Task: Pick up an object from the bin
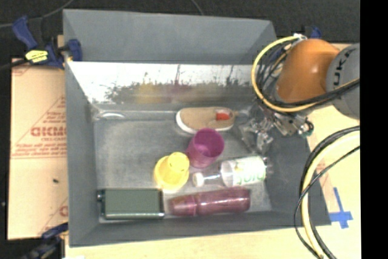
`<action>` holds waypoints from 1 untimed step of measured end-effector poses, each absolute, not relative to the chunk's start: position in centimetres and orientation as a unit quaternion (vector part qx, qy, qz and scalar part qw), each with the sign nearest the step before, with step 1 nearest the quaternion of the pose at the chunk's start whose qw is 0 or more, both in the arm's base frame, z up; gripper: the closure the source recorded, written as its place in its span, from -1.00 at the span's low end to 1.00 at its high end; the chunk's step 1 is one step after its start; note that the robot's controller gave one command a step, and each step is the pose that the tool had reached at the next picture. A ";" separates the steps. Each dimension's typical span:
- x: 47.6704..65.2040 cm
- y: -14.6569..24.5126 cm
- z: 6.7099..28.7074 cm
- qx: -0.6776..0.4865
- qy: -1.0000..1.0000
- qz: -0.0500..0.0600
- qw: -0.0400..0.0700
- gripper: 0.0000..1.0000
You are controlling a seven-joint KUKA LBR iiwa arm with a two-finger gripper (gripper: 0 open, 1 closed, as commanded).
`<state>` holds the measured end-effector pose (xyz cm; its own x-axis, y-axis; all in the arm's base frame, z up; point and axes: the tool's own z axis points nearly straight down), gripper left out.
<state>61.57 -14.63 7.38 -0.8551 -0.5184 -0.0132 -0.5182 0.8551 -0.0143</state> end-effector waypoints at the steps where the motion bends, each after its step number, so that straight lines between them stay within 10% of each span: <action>1: 56.0 -13.1 20.5 -0.315 0.949 -0.008 0.013 -1.00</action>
Offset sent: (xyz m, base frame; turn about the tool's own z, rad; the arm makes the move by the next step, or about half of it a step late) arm 0.0000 0.0000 0.0000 0.0000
